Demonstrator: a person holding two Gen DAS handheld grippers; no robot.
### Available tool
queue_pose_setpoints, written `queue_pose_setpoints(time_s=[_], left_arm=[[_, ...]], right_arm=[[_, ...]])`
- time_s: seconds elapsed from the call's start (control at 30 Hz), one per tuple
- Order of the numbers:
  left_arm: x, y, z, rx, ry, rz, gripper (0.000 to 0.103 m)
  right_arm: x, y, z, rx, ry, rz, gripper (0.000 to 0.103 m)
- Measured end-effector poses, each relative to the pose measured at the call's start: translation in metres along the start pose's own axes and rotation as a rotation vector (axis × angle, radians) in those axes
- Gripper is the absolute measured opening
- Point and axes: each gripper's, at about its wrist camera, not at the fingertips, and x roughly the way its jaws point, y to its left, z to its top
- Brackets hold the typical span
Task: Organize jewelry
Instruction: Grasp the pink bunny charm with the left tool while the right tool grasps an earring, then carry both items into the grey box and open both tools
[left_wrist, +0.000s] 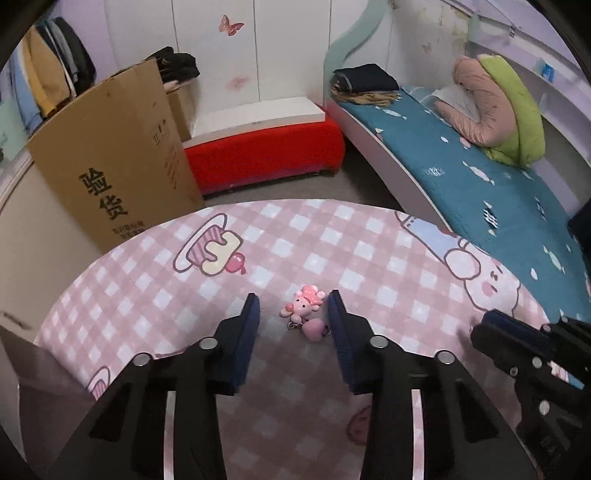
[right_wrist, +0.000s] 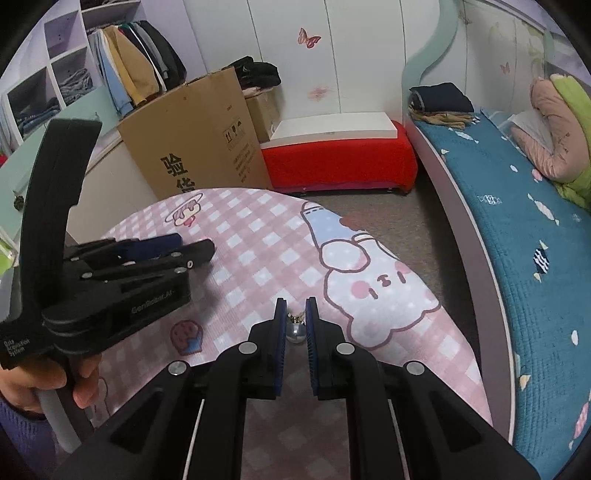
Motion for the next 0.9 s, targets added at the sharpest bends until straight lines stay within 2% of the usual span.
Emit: queue_pose_setpoints(time_s=[0.1, 0.27, 0.53, 0.73, 0.9], left_arm=[[-0.001, -0.001, -0.003, 0.031, -0.011, 0.011, 0.016], [-0.006, 0.001, -0.009, 0.029, -0.011, -0.02, 0.015], [-0.029, 0.014, -0.017, 0.008, -0.021, -0.061, 0.008], [-0.053, 0.023, -0.024, -0.012, -0.037, -0.107, 0.008], [-0.088, 0.037, -0.03, -0.027, -0.081, -0.106, 0.008]], right_arm=[[0.002, -0.001, 0.0, 0.004, 0.001, 0.009, 0.01], [0.0, 0.002, 0.002, 0.005, -0.004, 0.023, 0.01], [-0.016, 0.02, 0.01, -0.017, -0.032, 0.038, 0.01], [-0.034, 0.038, 0.014, -0.035, -0.053, 0.049, 0.01], [-0.053, 0.067, 0.016, -0.076, -0.078, 0.059, 0.01]])
